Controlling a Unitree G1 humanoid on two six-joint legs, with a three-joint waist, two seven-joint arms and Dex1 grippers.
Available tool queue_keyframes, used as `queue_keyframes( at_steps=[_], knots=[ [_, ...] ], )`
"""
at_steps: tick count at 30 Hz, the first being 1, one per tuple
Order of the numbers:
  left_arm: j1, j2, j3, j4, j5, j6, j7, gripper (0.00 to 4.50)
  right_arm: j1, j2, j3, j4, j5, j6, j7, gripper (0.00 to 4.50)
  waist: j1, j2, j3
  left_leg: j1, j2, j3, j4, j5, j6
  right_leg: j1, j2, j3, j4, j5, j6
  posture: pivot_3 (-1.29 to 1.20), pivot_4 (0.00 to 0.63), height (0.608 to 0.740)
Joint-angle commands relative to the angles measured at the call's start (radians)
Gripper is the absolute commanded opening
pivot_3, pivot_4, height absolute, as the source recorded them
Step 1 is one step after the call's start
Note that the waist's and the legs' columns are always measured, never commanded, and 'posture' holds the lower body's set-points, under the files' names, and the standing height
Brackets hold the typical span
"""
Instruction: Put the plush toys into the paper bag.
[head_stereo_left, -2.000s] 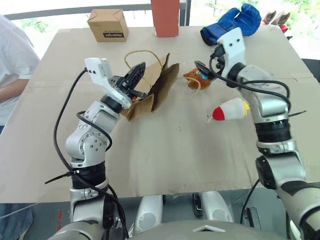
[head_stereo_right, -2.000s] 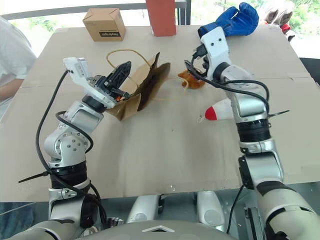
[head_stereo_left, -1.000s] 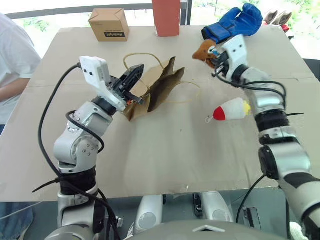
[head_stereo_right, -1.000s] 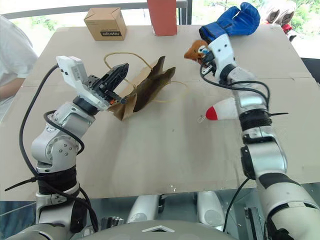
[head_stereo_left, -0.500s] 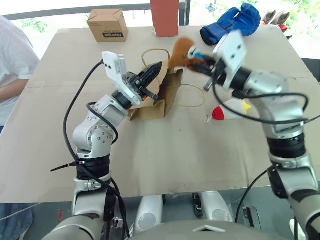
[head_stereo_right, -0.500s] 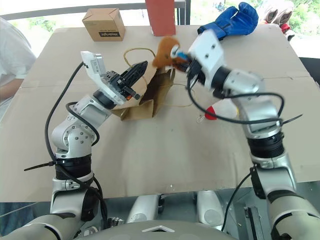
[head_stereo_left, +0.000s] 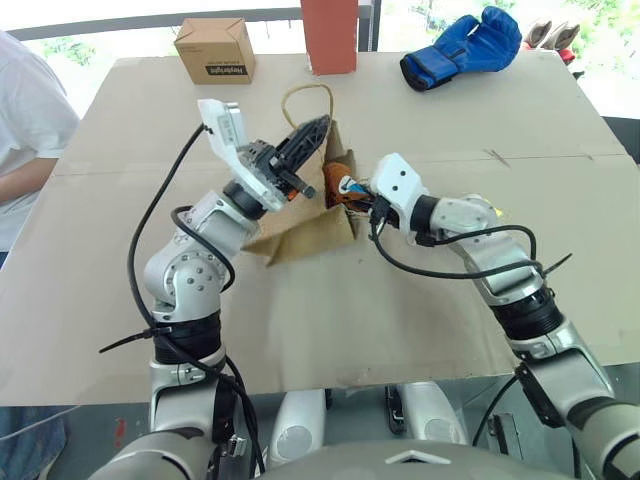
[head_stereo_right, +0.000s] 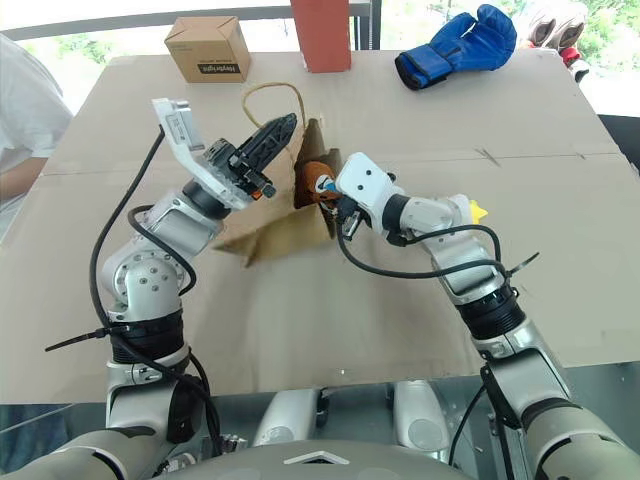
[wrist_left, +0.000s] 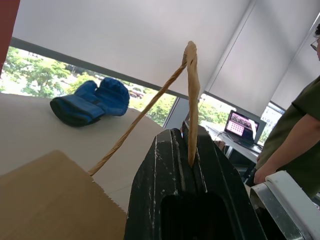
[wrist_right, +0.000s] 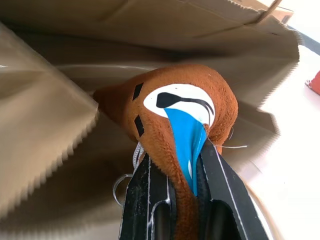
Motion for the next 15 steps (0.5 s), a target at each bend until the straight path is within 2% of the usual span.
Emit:
queue_keyframes(
  at_steps=[1,7,15],
  knots=[
    [0.043,0.026,-0.056,-0.087,0.007,0.0,-0.063,0.0,-0.093,0.022,0.063,0.084,-0.029,-0.149,0.11,0.05,-0.004,0.0,0.0,0.0,0.0,0.0,0.0,0.0,0.0,0.0,0.0,0.0,0.0,0.0,0.0,0.0,0.15,0.74],
    [0.102,0.038,-0.1,-0.087,0.107,-0.081,-0.103,0.0,-0.111,0.04,0.099,0.163,-0.012,-0.3,0.275,0.05,-0.001,0.0,0.0,0.0,0.0,-0.001,0.0,0.0,0.0,0.0,0.0,0.0,0.0,0.0,0.0,0.0,0.15,0.74],
    [0.061,0.02,-0.106,-0.037,0.192,-0.154,-0.087,0.0,-0.043,0.026,0.084,0.073,0.031,-0.281,0.362,0.05,0.008,0.0,0.0,0.0,0.0,-0.001,0.0,0.0,0.0,0.0,0.0,-0.001,0.0,0.0,0.0,0.0,0.15,0.74]
  ],
)
